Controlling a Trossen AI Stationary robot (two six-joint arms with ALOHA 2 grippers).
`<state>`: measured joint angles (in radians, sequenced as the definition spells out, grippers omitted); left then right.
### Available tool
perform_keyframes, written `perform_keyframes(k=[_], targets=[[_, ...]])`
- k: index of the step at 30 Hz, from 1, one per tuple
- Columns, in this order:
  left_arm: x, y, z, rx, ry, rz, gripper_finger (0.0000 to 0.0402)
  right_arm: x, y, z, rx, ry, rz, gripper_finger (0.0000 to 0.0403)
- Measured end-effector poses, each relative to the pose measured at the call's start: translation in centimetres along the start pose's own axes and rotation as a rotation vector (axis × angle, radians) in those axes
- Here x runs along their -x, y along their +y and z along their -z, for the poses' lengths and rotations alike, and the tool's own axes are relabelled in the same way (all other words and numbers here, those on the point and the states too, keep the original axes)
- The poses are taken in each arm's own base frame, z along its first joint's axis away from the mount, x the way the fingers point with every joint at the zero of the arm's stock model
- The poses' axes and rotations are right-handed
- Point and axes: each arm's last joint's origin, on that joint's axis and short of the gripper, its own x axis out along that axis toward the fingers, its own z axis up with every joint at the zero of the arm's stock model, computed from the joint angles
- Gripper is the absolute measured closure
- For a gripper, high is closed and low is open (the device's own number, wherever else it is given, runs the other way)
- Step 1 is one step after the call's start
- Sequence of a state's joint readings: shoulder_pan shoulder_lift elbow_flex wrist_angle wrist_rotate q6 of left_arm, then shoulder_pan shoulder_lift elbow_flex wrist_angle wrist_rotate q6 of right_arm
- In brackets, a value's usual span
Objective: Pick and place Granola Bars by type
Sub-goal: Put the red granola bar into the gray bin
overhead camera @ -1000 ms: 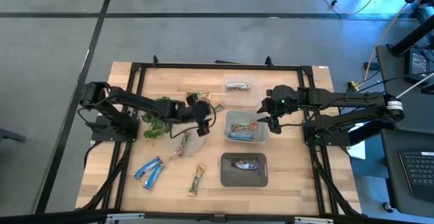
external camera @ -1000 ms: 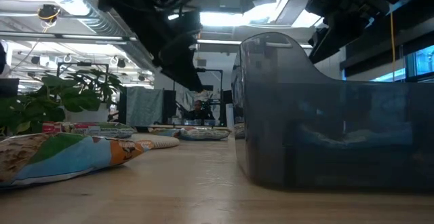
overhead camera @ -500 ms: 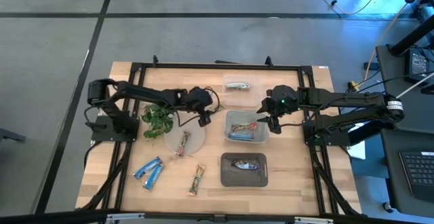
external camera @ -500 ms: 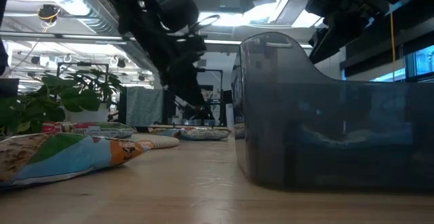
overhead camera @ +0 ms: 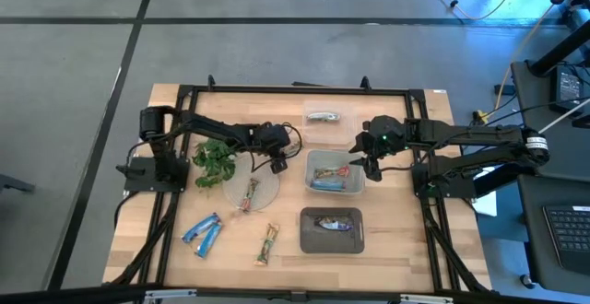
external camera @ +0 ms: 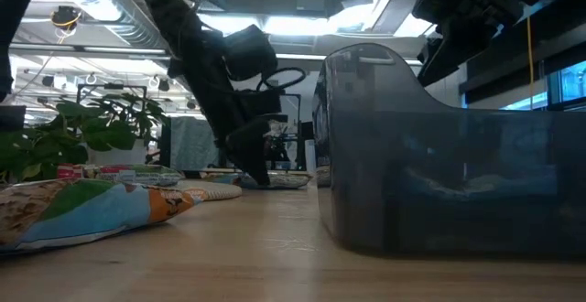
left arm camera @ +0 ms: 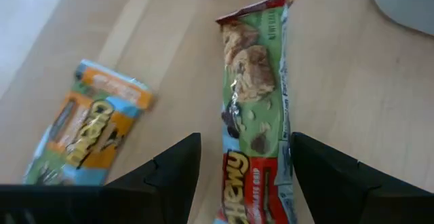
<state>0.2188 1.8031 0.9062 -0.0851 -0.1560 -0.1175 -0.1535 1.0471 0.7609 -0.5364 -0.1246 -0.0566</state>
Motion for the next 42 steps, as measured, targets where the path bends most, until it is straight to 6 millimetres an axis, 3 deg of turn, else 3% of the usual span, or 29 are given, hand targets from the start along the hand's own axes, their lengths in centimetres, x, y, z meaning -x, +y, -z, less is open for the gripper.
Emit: perform_keyframes(k=[8,19,25,31,39,42], targets=[[-0.1,-0.2,0.2,-0.004,0.022,0.050,0.0196,0.0,0.0,0.0,0.000,0.000,0.001,0.0224],[0.0,-0.3,0.2,-0.004,0.028,0.062,0.0299,0.0,0.0,0.0,0.000,0.000,0.003,0.0224],[0.2,-0.2,0.2,-0.006,0.032,0.052,0.0328,0.0,0.0,0.2,-0.002,0.016,0.002,0.0224],[2.5,0.0,-0.7,-0.003,0.013,0.065,0.0328,0.0,0.0,0.3,-0.005,0.031,0.001,0.0224],[7.5,-0.5,-4.5,0.003,-0.204,0.121,0.0330,0.0,0.0,0.3,-0.002,0.030,0.001,0.0224],[8.4,-1.3,-5.8,-0.052,-0.311,0.162,0.0328,0.0,0.0,0.3,-0.004,0.030,0.001,0.0224]])
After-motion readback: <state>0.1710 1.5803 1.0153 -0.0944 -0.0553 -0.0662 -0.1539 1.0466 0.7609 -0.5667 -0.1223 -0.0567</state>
